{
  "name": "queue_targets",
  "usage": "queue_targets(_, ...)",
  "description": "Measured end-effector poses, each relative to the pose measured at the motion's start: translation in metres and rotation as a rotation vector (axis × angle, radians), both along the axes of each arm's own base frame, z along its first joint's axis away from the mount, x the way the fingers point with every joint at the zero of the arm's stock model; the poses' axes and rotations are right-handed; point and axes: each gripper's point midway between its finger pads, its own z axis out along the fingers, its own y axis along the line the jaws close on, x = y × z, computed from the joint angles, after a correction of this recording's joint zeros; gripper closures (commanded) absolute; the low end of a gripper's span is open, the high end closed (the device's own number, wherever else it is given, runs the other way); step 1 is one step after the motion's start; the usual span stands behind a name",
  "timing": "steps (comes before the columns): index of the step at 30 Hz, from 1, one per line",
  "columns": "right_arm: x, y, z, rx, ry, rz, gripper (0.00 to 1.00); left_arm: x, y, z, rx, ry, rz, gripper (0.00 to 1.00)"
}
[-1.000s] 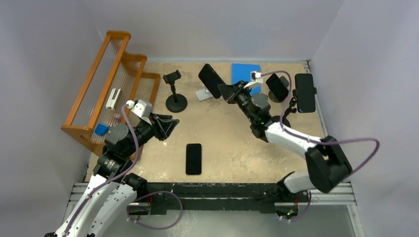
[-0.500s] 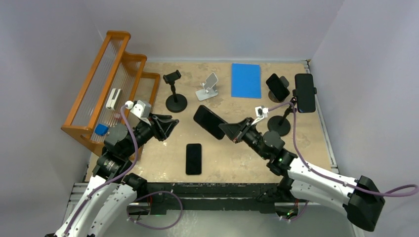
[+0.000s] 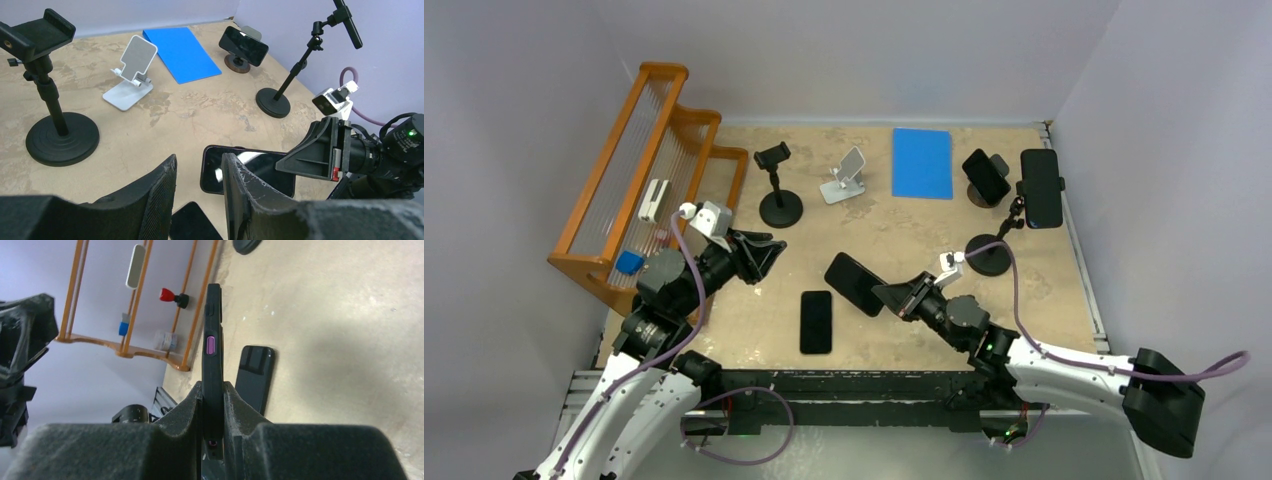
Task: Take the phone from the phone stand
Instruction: Place the phone at the center of the board.
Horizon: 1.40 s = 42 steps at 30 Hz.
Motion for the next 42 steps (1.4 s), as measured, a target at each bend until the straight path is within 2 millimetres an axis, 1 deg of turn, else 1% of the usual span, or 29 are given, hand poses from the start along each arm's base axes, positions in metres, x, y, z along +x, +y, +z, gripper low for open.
queue_targets(3, 0.002, -0.002, -0.011, 0.022, 0.051, -0.037, 1.0, 0.001, 0.0, -0.001, 0.001, 0.002, 0.001, 0.63)
queue_targets(9, 0.004, 0.001, -0.019, 0.068, 0.126, -0.086, 1.0, 0.001, 0.0, -0.001, 0.002, 0.005, 0.002, 0.63)
queue_targets(13, 0.005, 0.002, -0.028, 0.081, 0.174, -0.119, 1.0, 0.001, 0.0, -0.001, 0.002, 0.005, 0.002, 0.63)
queue_targets(18, 0.005, -0.003, -0.045, 0.076, 0.225, -0.168, 1.0, 0.001, 0.0, -0.001, 0.003, 0.006, 0.002, 0.63)
queue_targets(27, 0.011, -0.013, -0.062, 0.068, 0.27, -0.245, 1.0, 0.002, 0.0, -0.002, 0.004, 0.008, 0.002, 0.63)
queue_targets(34, 0.01, -0.016, -0.082, 0.018, 0.308, -0.27, 1.0, 0.002, 0.0, -0.002, 0.004, 0.009, 0.002, 0.63)
queue_targets(41, 0.008, -0.015, -0.087, 0.009, 0.322, -0.264, 1.0, 0.002, -0.001, -0.003, 0.004, 0.01, 0.002, 0.63)
queue_targets(42, 0.008, -0.015, -0.088, 0.006, 0.324, -0.264, 0.97, 0.002, -0.001, -0.003, 0.005, 0.01, 0.002, 0.63)
